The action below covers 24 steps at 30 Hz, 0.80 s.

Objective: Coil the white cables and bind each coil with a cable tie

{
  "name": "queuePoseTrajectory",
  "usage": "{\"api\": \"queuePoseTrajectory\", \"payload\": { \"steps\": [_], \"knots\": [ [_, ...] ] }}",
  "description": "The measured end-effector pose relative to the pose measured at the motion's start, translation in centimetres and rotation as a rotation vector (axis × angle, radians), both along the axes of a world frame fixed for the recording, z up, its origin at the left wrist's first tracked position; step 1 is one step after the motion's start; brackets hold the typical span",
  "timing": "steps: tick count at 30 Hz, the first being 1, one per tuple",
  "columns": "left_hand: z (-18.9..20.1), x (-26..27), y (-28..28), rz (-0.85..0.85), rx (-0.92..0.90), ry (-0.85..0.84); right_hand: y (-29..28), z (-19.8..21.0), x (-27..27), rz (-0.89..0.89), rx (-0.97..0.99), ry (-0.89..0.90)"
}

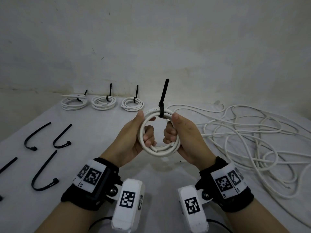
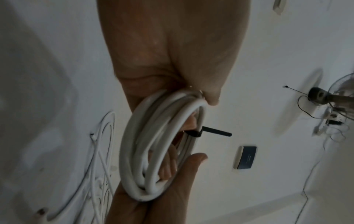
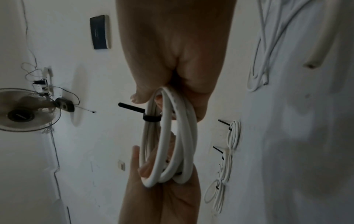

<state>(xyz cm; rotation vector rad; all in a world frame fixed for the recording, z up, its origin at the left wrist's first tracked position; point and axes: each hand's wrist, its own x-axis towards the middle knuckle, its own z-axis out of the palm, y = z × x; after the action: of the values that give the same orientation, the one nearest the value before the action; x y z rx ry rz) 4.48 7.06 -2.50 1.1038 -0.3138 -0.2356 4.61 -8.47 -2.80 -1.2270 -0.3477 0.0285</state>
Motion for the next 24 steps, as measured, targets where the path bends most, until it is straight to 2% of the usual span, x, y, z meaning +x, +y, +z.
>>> {"api": "queuePoseTrajectory", "payload": {
  "steps": [4,6,8,14,20,24],
  "knots": [
    [-0.2,0.2,0.2,0.190,0.200,-0.174,-0.1,-0.2,-0.1,-0.035,-0.157,-0.027],
    [-0.3,0.3,0.3,0.227,0.263,-0.230,-0.1,0.1,0.0,-0.150,-0.380,-0.096],
    [-0.4,0.2,0.4,0.231,0.305,-0.262,-0.2,0.8,0.4,-0.279,-0.510,-0.188],
    [-0.6,-0.2,-0.1,0.182,0.374,-0.303,-0.1,3.2,1.5,-0.447,-0.683,-0.451],
    [-0.7,-0.1,0.0,0.209,0.346,-0.285,-0.6,3.8,1.8,-0.448,-0.714,-0.454],
    [-0.7,-0.1,-0.1,0.194,0.336,-0.276,-0.6,4.0,1.9,-0.484,-0.801,-0.497]
  ]
}}
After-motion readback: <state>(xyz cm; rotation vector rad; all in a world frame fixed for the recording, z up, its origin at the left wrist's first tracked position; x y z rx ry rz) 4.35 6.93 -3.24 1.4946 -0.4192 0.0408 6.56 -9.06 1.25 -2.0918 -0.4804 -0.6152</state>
